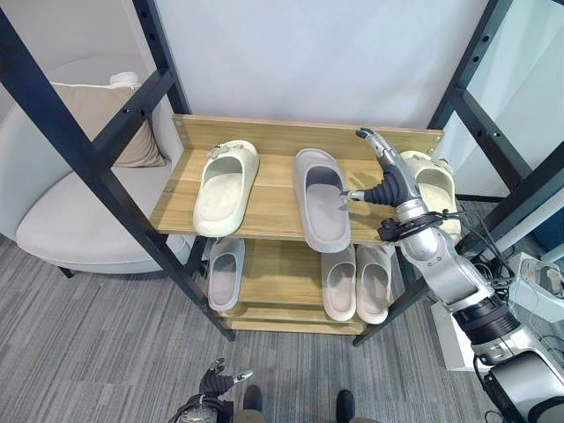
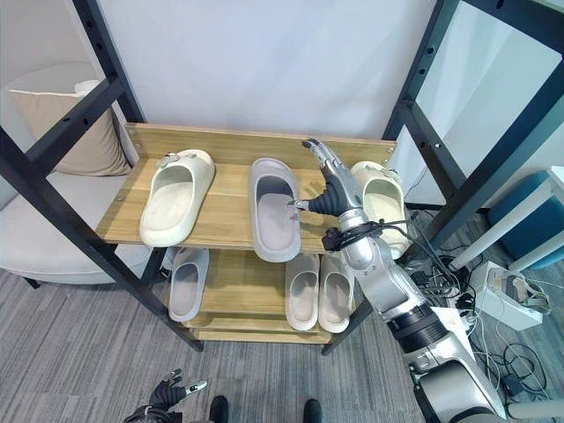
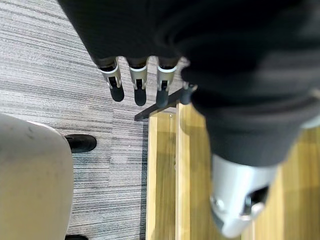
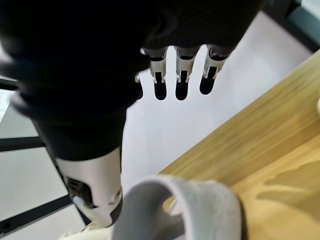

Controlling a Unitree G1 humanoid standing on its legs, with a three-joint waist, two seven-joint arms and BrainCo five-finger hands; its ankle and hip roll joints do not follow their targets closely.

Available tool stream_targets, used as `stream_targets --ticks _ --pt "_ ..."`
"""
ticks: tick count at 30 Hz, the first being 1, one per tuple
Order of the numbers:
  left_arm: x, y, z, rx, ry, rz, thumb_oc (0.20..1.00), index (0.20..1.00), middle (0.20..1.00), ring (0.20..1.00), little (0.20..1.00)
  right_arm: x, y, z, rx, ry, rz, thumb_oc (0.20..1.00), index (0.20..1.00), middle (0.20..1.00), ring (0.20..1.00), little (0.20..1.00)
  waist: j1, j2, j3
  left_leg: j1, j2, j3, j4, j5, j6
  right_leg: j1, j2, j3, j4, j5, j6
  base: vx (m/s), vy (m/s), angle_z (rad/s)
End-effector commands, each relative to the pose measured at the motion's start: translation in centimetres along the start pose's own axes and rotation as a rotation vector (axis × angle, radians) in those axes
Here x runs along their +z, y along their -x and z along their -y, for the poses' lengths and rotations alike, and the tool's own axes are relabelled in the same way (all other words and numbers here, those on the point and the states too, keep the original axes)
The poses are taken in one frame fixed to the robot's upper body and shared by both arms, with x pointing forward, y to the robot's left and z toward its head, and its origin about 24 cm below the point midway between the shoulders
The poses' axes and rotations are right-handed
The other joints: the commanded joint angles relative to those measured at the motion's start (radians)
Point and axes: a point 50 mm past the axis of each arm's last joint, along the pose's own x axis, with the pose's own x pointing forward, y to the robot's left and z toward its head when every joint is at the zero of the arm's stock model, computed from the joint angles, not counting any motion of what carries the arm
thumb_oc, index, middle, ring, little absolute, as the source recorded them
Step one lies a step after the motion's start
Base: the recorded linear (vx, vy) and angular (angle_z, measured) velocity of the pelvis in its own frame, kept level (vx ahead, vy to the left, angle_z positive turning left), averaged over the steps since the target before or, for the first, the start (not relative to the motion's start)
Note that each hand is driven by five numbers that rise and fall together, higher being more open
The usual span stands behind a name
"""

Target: Arrange the slippers neatly on the shoe rack.

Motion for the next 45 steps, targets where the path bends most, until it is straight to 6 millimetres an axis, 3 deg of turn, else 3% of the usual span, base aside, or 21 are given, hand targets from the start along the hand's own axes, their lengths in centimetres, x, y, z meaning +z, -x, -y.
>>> stream_targets --ticks 1,10,17,24,37,44,45 --pt "3.1 -1.0 0.1 -0.003 -0.039 0.082 1.000 1.000 1.000 1.000 1.000 1.9 -2.1 2.5 -0.095 0.041 0.104 1.000 1.000 1.000 1.000 1.000 0.044 -0.006 0.025 0.030 -0.033 -0.028 0.001 -0.084 0.023 0.094 -0.005 -0.042 0.002 -0.127 0.029 0.01 0.008 0.07" --pt "3.2 -1.1 0.3 0.002 -0.031 0.083 1.000 1.000 1.000 1.000 1.000 1.8 -2.6 2.6 -0.093 0.096 0.096 1.000 1.000 1.000 1.000 1.000 0.048 -0.012 0.021 0.037 -0.032 -0.029 0.001 -0.088 0.022 0.102 -0.005 -0.045 0.002 -0.129 0.028 0.00 0.004 0.02" --pt "3.3 -1.1 -0.2 0.000 -0.045 0.089 1.000 1.000 1.000 1.000 1.000 -1.0 -3.3 2.7 -0.009 0.298 0.004 1.000 1.000 1.000 1.000 1.000 0.063 -0.027 0.027 0.034 -0.031 -0.042 0.001 -0.084 0.018 0.106 -0.004 -0.060 0.002 -0.128 0.027 0.00 -0.001 0.01" --pt "3.5 -1.3 -0.9 0.012 -0.053 0.090 1.000 1.000 1.000 1.000 1.000 -2.1 -4.8 3.2 0.051 0.459 -0.039 1.000 1.000 1.000 1.000 1.000 0.081 -0.046 0.035 0.019 -0.033 -0.060 0.001 -0.079 0.017 0.101 -0.004 -0.072 0.002 -0.124 0.028 -0.01 0.002 0.03" --pt "4.2 -1.5 -1.7 0.034 -0.052 0.100 1.000 1.000 1.000 1.000 1.000 -1.8 -7.1 4.1 0.049 0.547 -0.055 1.000 1.000 1.000 1.000 1.000 0.109 -0.070 0.042 -0.005 -0.038 -0.086 0.001 -0.073 0.019 0.090 -0.004 -0.088 0.002 -0.118 0.028 0.00 0.005 0.07" --pt "4.1 -1.5 -1.7 0.036 -0.042 0.099 1.000 1.000 1.000 1.000 1.000 -2.8 -6.8 2.8 0.074 0.513 -0.105 1.000 1.000 1.000 1.000 1.000 0.123 -0.074 0.053 -0.017 -0.039 -0.093 0.001 -0.069 0.021 0.085 -0.004 -0.097 0.002 -0.117 0.027 0.00 0.004 0.05" --pt "4.2 -1.5 -1.8 0.040 -0.041 0.100 1.000 1.000 1.000 1.000 1.000 -3.8 -6.4 2.1 0.092 0.498 -0.154 1.000 1.000 1.000 1.000 1.000 0.131 -0.075 0.066 -0.026 -0.038 -0.096 0.001 -0.064 0.020 0.078 -0.002 -0.101 0.002 -0.115 0.024 0.00 0.000 0.00"
